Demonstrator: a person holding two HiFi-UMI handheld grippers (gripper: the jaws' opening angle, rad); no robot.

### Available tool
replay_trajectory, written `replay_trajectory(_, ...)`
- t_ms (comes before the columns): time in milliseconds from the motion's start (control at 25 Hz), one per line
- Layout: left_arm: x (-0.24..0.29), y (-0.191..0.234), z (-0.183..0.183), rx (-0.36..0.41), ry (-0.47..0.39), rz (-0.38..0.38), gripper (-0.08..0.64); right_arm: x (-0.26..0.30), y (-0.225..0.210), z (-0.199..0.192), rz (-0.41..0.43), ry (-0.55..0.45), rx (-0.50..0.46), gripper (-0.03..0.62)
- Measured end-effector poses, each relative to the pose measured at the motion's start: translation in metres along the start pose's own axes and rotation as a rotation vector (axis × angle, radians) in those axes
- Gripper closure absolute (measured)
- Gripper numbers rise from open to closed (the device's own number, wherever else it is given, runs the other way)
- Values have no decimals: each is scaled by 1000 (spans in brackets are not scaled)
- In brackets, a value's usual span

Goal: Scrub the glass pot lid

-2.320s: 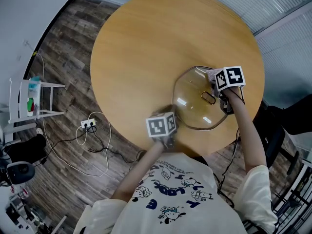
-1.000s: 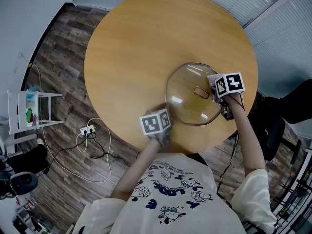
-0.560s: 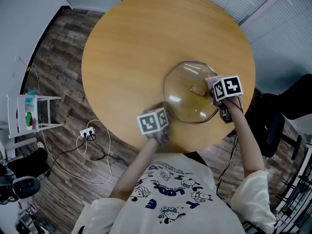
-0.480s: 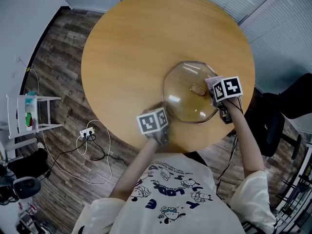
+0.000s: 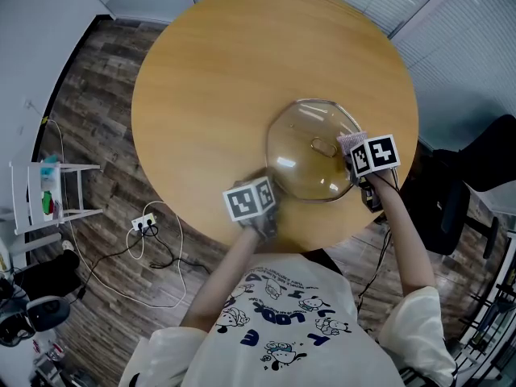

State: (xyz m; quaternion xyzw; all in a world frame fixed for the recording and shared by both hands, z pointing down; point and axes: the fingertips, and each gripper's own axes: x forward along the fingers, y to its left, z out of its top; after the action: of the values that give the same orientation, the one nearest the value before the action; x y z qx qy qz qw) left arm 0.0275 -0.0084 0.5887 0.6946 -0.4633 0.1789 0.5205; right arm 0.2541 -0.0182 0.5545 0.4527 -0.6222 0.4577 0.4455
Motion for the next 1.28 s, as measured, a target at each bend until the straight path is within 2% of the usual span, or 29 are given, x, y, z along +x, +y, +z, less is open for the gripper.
replay_trajectory(1280, 1, 0, 0, 14, 1, 2, 523, 0, 23, -39, 26, 1, 25, 545)
